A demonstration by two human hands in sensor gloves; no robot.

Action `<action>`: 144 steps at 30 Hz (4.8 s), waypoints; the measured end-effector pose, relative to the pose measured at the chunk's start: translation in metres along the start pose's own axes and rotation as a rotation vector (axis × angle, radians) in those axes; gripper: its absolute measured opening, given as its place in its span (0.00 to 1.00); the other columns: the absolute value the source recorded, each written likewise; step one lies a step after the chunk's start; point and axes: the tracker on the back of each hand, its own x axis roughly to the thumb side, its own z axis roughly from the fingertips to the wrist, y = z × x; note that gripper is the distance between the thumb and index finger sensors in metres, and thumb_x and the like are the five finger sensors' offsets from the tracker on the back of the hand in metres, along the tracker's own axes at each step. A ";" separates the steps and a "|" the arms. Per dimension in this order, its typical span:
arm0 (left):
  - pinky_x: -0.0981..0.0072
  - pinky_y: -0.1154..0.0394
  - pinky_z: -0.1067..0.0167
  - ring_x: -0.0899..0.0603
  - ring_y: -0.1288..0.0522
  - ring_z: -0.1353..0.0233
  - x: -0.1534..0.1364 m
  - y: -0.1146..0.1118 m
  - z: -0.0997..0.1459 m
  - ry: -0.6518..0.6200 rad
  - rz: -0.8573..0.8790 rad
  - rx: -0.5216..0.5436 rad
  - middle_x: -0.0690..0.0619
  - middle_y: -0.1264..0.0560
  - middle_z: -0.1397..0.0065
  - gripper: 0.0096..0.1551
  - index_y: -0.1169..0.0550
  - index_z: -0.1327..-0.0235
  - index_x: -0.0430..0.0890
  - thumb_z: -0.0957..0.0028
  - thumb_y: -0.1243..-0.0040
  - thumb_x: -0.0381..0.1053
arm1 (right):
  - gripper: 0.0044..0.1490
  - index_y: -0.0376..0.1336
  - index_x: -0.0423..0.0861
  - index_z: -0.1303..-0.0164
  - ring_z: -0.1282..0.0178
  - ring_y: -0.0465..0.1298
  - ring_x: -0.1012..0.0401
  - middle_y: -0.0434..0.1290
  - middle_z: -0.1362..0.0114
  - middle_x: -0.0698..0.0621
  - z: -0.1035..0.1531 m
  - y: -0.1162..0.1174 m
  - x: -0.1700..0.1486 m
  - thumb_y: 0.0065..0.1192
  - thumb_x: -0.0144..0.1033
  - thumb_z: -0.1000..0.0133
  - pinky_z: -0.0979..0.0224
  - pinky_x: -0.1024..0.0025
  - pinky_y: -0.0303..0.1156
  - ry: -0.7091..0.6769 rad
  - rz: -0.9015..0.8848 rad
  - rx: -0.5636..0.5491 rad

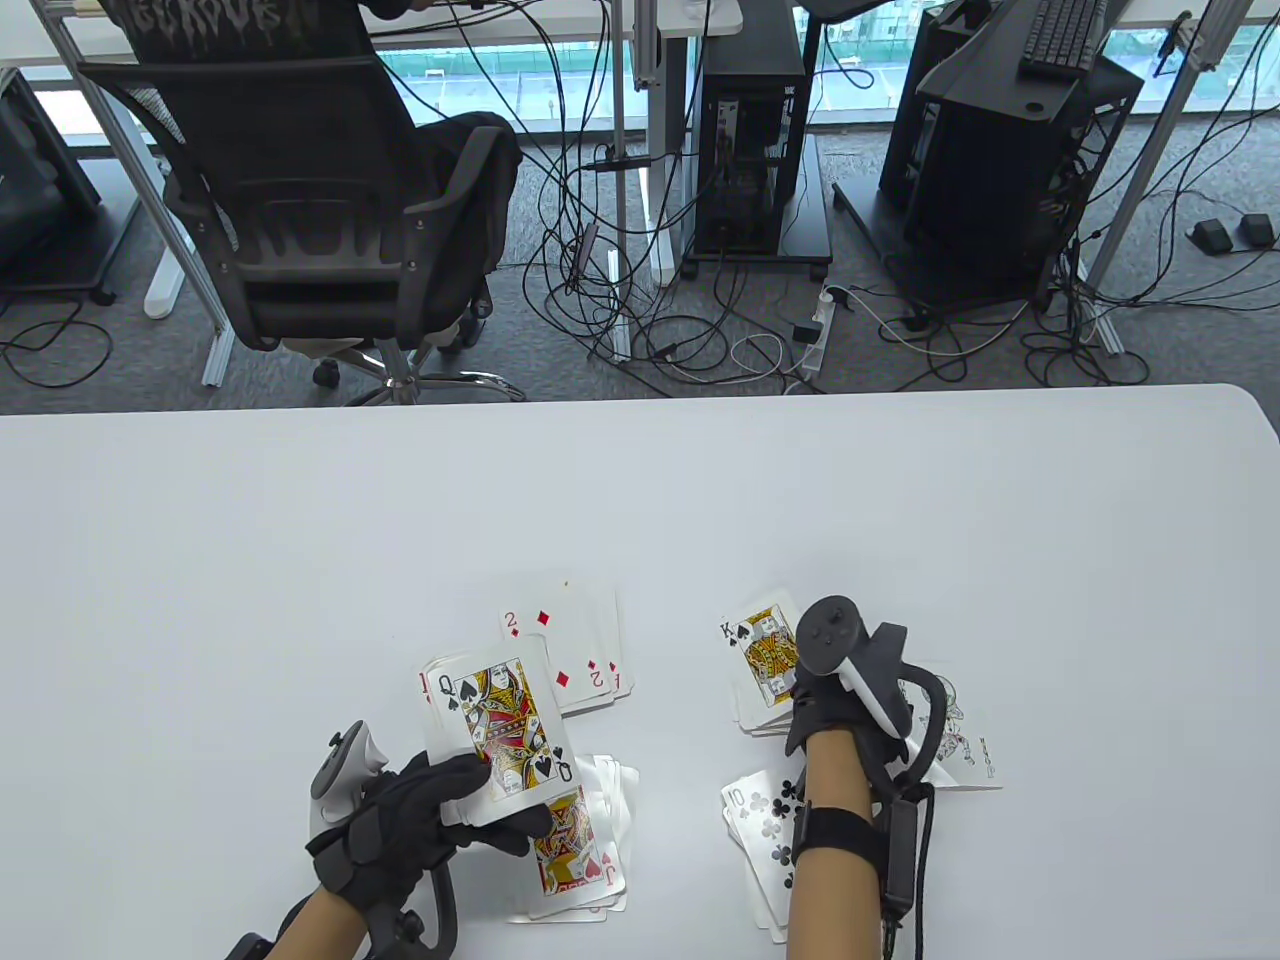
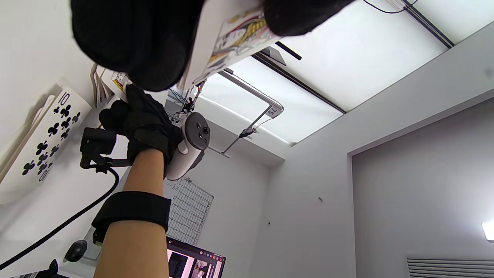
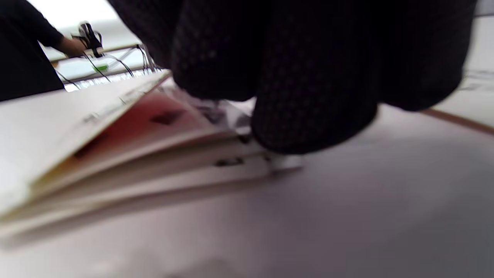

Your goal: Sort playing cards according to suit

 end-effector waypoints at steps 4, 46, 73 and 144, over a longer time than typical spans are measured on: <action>0.47 0.24 0.42 0.31 0.23 0.36 0.002 0.001 0.000 -0.009 0.002 0.004 0.35 0.36 0.27 0.27 0.44 0.22 0.43 0.28 0.48 0.40 | 0.33 0.63 0.21 0.44 0.71 0.81 0.53 0.78 0.67 0.49 -0.003 0.011 0.004 0.56 0.37 0.41 0.56 0.51 0.79 0.058 0.108 0.049; 0.45 0.24 0.43 0.30 0.23 0.37 -0.005 0.000 0.000 0.038 0.028 0.007 0.35 0.35 0.27 0.27 0.43 0.22 0.43 0.29 0.46 0.41 | 0.25 0.62 0.26 0.46 0.63 0.82 0.52 0.78 0.62 0.48 0.145 0.014 0.123 0.56 0.31 0.41 0.50 0.50 0.78 -0.783 -0.962 -0.138; 0.46 0.24 0.42 0.31 0.23 0.36 -0.006 0.005 0.001 0.036 0.022 0.035 0.35 0.36 0.27 0.27 0.44 0.22 0.43 0.29 0.48 0.40 | 0.25 0.65 0.23 0.47 0.70 0.82 0.51 0.79 0.66 0.46 0.021 -0.026 0.010 0.55 0.29 0.41 0.55 0.49 0.79 -0.147 -0.771 -0.151; 0.45 0.24 0.43 0.30 0.23 0.37 -0.011 0.004 0.000 0.024 0.031 -0.008 0.35 0.35 0.27 0.25 0.40 0.23 0.44 0.29 0.47 0.41 | 0.25 0.65 0.26 0.52 0.71 0.82 0.56 0.79 0.69 0.51 0.157 -0.005 0.126 0.56 0.36 0.40 0.55 0.56 0.81 -0.956 -0.704 -0.457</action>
